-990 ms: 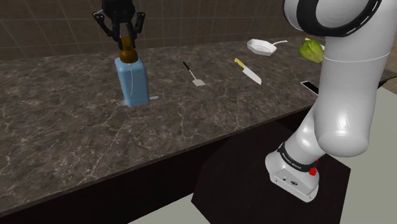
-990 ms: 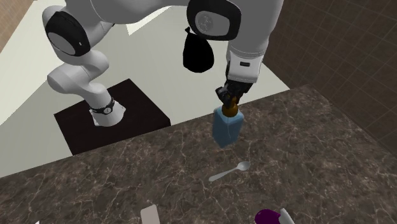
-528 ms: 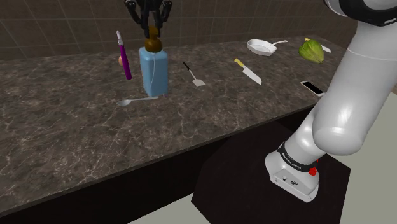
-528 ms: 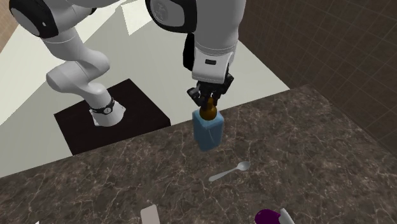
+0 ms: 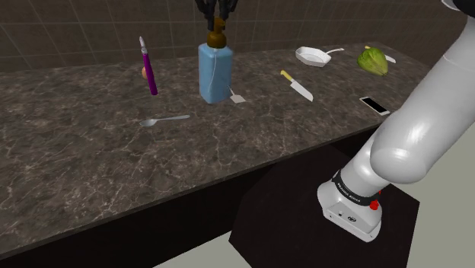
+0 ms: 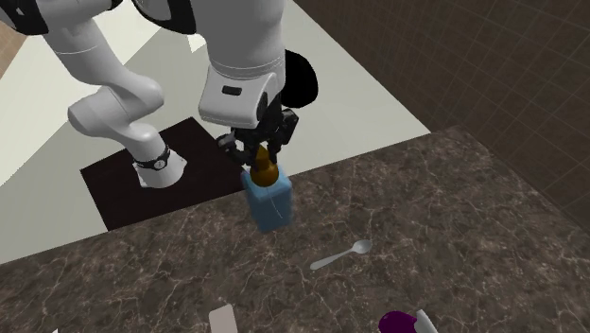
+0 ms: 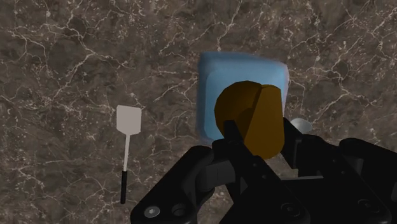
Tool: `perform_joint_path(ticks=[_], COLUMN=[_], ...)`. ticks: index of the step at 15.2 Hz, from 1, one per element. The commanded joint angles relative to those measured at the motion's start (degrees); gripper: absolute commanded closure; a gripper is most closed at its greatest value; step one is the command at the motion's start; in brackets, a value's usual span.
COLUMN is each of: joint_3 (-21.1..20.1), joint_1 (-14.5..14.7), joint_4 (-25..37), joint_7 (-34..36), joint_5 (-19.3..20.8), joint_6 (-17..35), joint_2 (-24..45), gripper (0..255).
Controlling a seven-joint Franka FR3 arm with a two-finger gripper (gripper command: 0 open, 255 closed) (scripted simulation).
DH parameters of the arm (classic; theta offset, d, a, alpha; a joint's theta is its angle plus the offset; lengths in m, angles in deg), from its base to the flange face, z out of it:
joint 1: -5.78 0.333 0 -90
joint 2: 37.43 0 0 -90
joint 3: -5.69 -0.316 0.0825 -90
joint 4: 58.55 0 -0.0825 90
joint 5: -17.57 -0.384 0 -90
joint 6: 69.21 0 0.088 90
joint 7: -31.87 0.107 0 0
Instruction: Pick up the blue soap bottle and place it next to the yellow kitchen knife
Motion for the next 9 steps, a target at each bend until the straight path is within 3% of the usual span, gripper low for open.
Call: perform_joint_path(ticks=[1,9], joint_3=[1.1,6.6], joint_1=[-1.3,-6.3], joint_4=[-2.1,-5.0], joint_7=[-2.5,-12.8], joint_5=[-0.4,-0.6], joint_6=[-0.3,-4.0], joint_2=[-2.4,-8.7], gripper=[255,255])
